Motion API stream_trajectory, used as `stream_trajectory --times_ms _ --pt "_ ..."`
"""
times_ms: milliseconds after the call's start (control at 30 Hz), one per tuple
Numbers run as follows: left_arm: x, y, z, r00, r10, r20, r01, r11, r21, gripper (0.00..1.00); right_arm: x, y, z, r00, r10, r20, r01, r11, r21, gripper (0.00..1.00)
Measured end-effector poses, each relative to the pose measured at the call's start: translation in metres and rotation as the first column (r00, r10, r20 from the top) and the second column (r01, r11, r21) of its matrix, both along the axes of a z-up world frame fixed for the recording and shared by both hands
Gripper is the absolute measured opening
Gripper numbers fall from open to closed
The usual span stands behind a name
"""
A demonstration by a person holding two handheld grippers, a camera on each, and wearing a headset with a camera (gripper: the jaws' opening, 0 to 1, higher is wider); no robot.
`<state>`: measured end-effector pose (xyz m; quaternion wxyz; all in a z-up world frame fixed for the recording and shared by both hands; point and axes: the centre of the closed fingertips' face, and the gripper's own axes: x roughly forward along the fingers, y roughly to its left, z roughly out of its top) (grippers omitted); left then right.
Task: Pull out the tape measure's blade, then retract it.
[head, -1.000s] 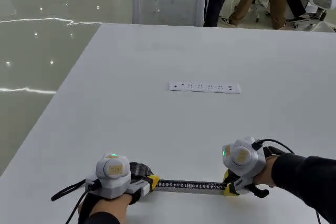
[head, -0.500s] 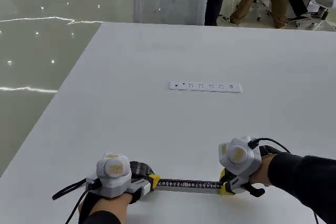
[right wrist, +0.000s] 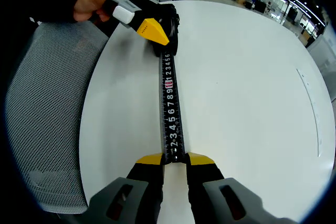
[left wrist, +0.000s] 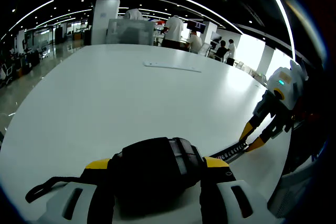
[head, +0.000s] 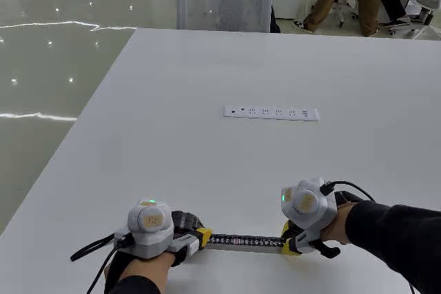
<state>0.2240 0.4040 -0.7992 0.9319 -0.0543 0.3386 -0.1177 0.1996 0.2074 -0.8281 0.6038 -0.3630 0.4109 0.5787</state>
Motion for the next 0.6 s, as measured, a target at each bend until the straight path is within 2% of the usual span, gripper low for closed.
stream_trajectory --times_ms 600 --pt "0.000 -0.001 0.000 1.000 -0.004 -0.002 0.004 1.000 0.002 0.62 0.000 0.021 0.000 1.000 -0.013 0.001 0.013 0.999 0.031 0.13"
